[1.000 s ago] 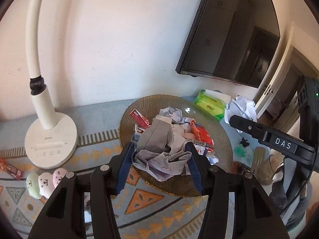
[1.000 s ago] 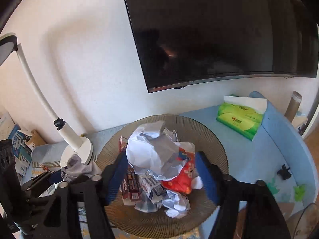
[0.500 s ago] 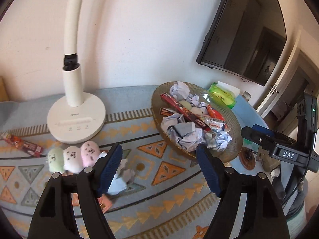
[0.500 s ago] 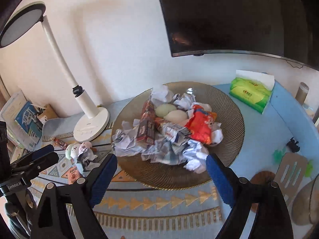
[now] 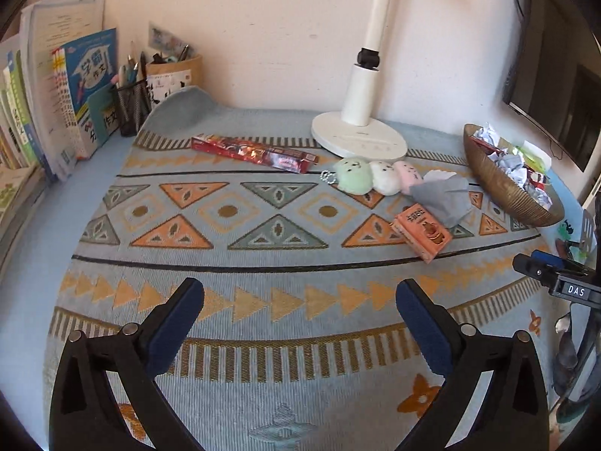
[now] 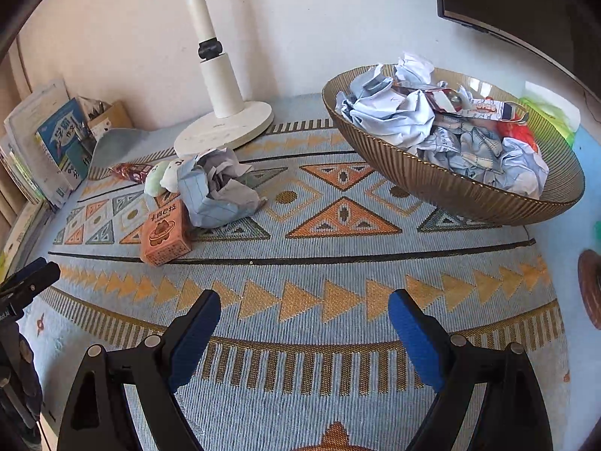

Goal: Organize objects

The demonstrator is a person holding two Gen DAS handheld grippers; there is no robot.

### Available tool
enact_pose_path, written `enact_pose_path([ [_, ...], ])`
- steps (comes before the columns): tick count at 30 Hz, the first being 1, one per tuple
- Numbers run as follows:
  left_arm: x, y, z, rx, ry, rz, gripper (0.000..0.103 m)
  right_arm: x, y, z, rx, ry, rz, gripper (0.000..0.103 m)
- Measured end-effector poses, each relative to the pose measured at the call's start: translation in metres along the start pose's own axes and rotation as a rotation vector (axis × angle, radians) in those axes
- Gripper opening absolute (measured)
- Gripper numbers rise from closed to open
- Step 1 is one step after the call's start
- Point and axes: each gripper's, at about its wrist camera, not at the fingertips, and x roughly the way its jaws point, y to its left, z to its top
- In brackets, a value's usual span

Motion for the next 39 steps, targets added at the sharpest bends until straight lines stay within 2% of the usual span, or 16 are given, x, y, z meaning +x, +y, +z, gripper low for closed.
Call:
enact_pose_path([
  [3,0.016,0.011,-0.010,-0.042,-0.013,0.027,0.102,0.005,0.005,-0.002,-0.023,0.019,-0.032,0.090],
  [5,0.027,0.013,-0.012,-0.065,0.051,0.059,0.102,0.008,0.004,-0.002,-0.015,0.033,-0.039,0.092],
  [7,0.025,0.014,-0.013,-0.068,0.035,0.078,0.102,0.014,-0.001,0.001,0.009,0.054,-0.051,0.092],
  [14,0.036,0.022,-0.014,-0.113,0.101,0.074,0.102,0.015,-0.004,0.000,0.024,0.067,-0.049,0.098],
  [18,0.036,0.019,-0.015,-0.100,0.103,0.076,0.102,0.017,-0.003,0.000,0.015,0.076,-0.037,0.103],
  [39,0.037,0.016,-0.013,-0.091,0.107,0.078,0.102,0.017,-0.004,0.000,0.027,0.071,-0.021,0.103],
])
